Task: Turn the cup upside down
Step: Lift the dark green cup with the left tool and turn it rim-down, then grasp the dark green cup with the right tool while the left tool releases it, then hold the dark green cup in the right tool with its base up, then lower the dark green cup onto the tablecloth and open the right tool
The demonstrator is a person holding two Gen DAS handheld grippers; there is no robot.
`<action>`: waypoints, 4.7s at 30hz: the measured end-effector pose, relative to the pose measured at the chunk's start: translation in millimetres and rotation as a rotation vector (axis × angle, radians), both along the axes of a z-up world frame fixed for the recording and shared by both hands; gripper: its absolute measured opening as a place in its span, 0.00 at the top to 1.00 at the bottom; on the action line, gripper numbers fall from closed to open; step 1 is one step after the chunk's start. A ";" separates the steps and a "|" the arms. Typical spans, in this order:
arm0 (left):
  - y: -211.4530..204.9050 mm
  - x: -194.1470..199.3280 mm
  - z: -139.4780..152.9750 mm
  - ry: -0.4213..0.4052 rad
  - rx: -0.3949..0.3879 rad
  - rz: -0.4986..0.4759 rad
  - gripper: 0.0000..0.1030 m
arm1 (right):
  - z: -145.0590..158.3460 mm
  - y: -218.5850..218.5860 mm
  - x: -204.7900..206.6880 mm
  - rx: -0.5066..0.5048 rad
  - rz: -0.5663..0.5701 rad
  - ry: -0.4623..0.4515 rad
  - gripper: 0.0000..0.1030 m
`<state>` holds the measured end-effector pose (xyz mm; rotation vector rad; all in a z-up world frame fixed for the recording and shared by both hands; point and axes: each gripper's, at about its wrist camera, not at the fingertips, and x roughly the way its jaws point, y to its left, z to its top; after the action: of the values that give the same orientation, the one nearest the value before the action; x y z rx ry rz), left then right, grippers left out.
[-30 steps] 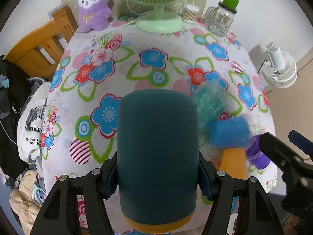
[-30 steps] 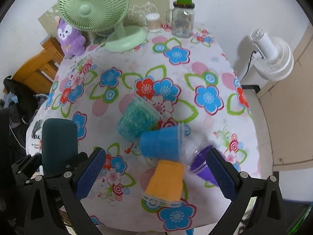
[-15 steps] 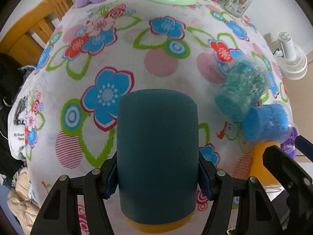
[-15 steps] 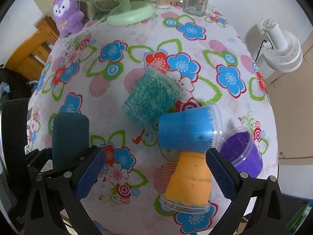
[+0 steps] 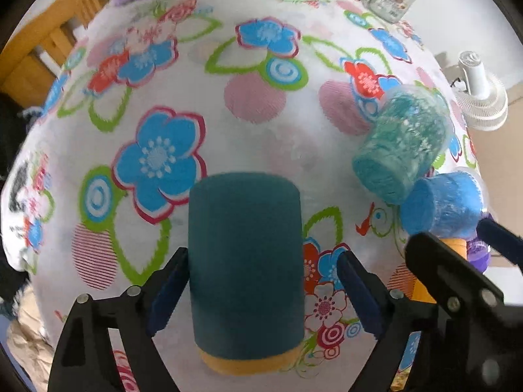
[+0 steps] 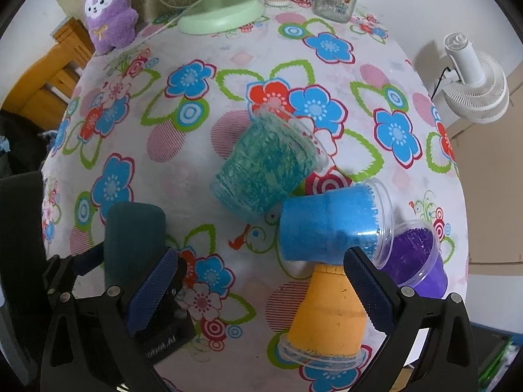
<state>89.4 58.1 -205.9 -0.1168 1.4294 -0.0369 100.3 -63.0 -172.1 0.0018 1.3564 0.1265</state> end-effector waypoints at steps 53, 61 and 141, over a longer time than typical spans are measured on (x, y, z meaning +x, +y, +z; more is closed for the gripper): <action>124.2 -17.0 -0.2 0.003 0.121 -0.037 0.10 | -50.9 128.6 -3.0 0.032 0.082 0.025 0.33; 125.0 -20.0 24.5 -0.059 0.134 -0.042 0.10 | -1.1 116.5 -13.5 0.044 0.098 -0.091 0.33; 122.0 -68.4 61.5 -0.231 0.065 0.119 0.09 | 50.9 69.5 -77.8 0.135 0.063 -0.492 0.04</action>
<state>21.0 180.1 -144.4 -0.1387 1.1895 0.0915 22.5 6.5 -121.2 0.0392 0.8554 0.2538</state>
